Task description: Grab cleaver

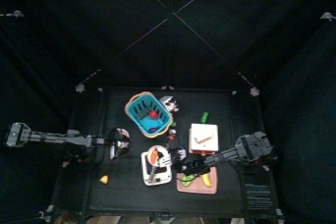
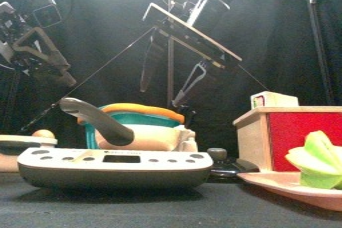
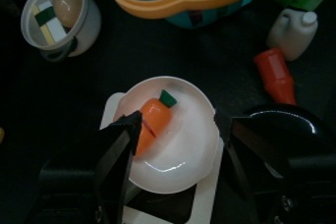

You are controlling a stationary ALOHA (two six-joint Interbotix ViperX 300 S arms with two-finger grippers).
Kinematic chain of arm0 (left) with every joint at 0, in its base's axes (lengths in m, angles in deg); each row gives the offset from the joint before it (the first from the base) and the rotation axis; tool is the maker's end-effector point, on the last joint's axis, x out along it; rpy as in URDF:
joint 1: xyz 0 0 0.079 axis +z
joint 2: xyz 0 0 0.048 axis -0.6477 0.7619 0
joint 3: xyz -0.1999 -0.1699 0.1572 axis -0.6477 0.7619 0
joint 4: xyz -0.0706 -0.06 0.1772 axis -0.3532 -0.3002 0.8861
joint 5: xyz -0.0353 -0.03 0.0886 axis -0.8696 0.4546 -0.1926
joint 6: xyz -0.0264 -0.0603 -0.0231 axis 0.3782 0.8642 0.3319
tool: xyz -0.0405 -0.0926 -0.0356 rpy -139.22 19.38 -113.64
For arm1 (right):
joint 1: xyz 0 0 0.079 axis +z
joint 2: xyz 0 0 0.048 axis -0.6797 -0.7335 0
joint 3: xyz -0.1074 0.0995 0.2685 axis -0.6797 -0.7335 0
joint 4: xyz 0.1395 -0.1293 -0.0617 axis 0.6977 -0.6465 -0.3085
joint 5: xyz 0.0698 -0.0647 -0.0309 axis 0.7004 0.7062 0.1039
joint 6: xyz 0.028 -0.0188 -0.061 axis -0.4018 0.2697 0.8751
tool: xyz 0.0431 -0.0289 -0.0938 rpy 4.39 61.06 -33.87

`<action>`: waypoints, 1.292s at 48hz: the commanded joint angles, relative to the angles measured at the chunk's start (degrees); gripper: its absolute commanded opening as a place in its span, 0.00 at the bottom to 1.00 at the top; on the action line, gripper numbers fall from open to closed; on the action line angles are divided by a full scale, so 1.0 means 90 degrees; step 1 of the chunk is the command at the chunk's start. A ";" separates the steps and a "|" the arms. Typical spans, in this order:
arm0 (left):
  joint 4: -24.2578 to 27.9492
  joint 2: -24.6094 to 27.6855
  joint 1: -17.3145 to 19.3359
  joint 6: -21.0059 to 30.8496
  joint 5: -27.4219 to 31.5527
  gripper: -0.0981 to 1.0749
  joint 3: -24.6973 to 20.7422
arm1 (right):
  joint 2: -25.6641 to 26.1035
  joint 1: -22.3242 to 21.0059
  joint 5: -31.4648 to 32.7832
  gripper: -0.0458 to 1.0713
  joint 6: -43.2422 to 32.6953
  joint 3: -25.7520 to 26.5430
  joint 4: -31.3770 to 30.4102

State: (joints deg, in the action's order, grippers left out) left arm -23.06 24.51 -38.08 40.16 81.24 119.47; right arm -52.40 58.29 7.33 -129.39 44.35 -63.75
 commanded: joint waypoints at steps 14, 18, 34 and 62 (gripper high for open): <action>0.0020 0.0010 0.0000 -0.0010 -0.0078 0.81 -0.0098 | 0.1045 -0.0557 0.0029 0.88 0.1367 0.0186 0.0049; 0.0020 0.0010 -0.0010 -0.0010 -0.0078 0.81 -0.0088 | 0.1055 -0.0811 0.0020 0.88 0.1934 0.0361 0.0273; 0.0029 0.0000 0.0000 -0.0010 -0.0078 0.81 -0.0078 | 0.1055 -0.1924 -0.0039 0.88 0.4229 0.1113 0.1064; 0.0029 0.0010 -0.0010 -0.0010 -0.0098 0.81 -0.0059 | 0.0635 -0.3682 -0.1123 0.87 0.5020 0.0986 0.1309</action>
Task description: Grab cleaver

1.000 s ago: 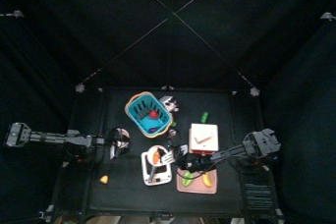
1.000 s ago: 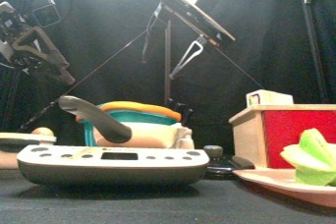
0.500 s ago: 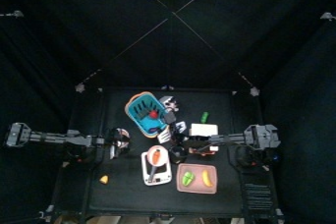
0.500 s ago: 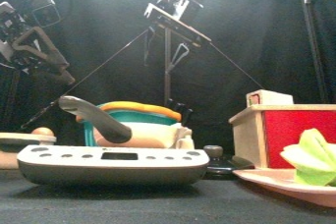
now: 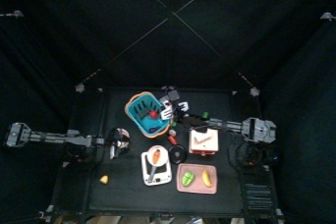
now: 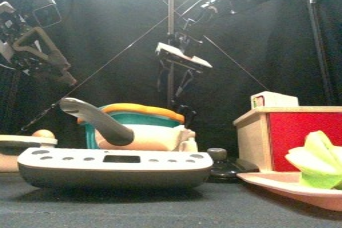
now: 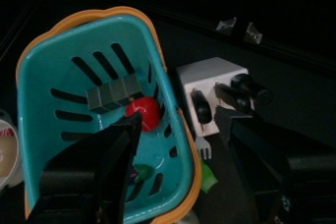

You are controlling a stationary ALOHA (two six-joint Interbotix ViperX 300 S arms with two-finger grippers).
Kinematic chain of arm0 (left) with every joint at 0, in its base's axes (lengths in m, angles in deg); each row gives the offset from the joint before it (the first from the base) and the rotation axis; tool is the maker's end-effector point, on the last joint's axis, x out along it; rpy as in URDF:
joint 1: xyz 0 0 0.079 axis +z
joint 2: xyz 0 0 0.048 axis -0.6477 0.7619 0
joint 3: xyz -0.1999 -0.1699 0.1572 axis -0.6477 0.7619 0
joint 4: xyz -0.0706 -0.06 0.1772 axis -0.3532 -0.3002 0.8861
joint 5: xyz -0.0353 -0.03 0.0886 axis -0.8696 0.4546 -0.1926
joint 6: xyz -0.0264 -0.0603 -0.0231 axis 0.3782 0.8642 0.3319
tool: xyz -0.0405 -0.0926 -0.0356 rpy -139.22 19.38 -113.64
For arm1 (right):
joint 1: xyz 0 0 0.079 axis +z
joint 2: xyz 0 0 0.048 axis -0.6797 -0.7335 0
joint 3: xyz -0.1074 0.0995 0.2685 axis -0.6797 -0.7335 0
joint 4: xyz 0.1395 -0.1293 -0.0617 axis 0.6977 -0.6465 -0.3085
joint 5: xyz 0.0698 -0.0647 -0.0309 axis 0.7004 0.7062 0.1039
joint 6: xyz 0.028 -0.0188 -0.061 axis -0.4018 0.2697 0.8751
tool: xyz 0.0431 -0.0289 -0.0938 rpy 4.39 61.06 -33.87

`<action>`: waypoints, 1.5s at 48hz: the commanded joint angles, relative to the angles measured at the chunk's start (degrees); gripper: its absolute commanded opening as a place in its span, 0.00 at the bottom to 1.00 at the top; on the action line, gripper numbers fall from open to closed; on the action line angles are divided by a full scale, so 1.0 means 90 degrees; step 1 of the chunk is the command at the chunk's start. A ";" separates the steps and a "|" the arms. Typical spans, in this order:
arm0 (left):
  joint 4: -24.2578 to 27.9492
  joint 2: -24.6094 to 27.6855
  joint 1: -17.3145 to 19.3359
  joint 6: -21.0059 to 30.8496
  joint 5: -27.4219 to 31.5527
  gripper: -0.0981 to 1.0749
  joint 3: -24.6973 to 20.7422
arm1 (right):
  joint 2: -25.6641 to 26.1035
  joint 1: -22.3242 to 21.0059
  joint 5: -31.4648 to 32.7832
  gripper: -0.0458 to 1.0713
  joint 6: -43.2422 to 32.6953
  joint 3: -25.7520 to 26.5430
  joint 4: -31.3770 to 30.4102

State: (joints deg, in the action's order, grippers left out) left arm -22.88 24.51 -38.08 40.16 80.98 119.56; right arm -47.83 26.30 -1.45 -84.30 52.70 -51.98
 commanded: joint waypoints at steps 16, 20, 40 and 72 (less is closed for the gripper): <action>0.0010 0.0010 0.0000 -0.0010 -0.0068 0.81 -0.0039 | -0.0010 -0.0195 -0.0146 0.87 0.0010 -0.0078 -0.0039; 0.0010 0.0010 0.0000 -0.0010 -0.0068 0.81 -0.0039 | -0.0059 -0.0195 -0.0156 0.87 0.0010 -0.0068 -0.0039; 0.0010 0.0010 0.0039 -0.0010 -0.0059 0.81 -0.0020 | -0.0244 -0.0283 -0.0146 0.68 0.0010 -0.0029 -0.0107; 0.0010 0.0010 0.0049 -0.0010 -0.0059 0.81 -0.0020 | -0.0186 -0.0303 -0.0059 0.38 0.0010 -0.0049 -0.0078</action>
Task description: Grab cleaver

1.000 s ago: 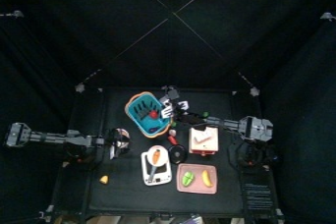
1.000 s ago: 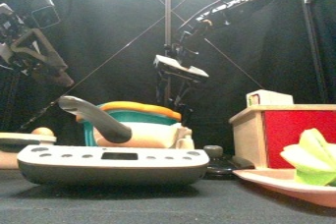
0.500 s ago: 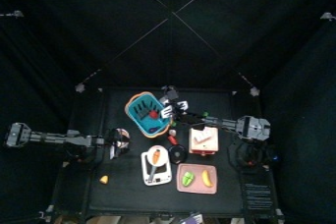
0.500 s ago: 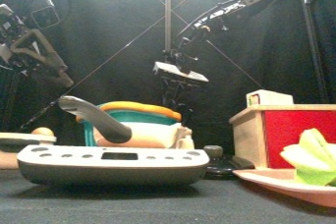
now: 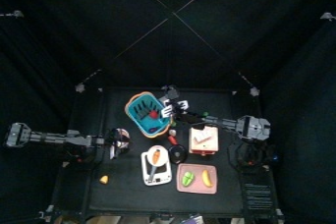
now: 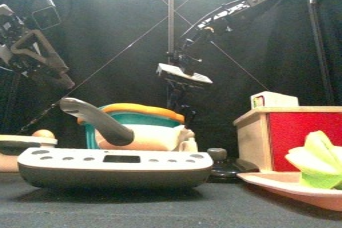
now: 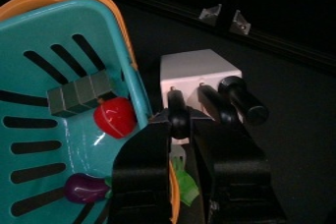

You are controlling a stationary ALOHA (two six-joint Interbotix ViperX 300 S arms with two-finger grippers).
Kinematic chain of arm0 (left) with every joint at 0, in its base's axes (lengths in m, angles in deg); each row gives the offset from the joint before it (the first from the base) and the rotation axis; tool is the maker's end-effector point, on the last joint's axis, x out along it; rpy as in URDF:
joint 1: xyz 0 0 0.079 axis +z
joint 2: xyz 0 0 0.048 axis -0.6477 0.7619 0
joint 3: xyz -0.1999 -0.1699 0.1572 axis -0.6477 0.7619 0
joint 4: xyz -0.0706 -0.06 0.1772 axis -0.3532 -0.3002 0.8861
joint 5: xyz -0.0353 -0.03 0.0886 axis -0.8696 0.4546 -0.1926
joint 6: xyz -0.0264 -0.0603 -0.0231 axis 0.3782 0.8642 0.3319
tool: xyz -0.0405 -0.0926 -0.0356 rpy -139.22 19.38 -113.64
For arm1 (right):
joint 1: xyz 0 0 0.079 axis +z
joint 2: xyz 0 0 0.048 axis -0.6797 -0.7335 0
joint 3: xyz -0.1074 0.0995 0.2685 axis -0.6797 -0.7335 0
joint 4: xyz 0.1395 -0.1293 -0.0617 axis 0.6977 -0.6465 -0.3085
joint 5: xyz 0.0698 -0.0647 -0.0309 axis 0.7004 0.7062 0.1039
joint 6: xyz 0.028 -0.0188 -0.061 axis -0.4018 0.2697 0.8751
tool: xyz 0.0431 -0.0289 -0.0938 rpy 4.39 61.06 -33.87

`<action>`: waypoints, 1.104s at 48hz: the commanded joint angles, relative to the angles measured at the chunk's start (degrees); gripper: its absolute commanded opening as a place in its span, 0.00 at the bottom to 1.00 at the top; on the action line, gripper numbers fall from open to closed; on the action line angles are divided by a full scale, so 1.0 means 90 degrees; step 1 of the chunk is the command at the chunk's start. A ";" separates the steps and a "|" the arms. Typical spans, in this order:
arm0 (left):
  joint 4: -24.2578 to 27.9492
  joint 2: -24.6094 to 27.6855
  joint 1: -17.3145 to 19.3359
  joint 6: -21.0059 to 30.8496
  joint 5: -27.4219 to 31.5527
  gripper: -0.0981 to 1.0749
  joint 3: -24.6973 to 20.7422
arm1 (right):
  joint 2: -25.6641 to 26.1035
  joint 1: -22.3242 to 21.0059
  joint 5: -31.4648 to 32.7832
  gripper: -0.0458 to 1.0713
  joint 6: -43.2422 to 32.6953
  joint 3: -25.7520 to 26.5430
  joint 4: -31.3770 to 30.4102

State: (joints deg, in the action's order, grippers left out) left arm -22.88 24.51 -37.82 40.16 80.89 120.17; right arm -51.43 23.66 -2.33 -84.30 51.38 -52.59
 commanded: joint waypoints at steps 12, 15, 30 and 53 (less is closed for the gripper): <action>0.0010 0.0010 0.0010 -0.0010 -0.0049 0.81 -0.0088 | 0.0332 0.0088 0.0303 0.38 0.0010 0.0117 -0.0039; 0.0010 0.0010 0.0010 -0.0010 -0.0049 0.81 -0.0088 | 0.0352 0.0127 0.0332 0.38 0.0010 0.0146 -0.0039; 0.0010 0.0010 0.0010 -0.0010 -0.0049 0.81 -0.0088 | 0.0430 0.0176 0.0332 0.38 0.0010 0.0156 -0.0107; 0.0010 0.0010 0.0010 -0.0010 -0.0020 0.81 -0.0078 | 0.0684 0.0361 0.0459 0.38 0.0010 0.0176 -0.0117</action>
State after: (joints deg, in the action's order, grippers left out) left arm -22.88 24.51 -37.82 40.16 80.98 120.17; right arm -49.32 26.21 1.45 -84.30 51.29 -53.21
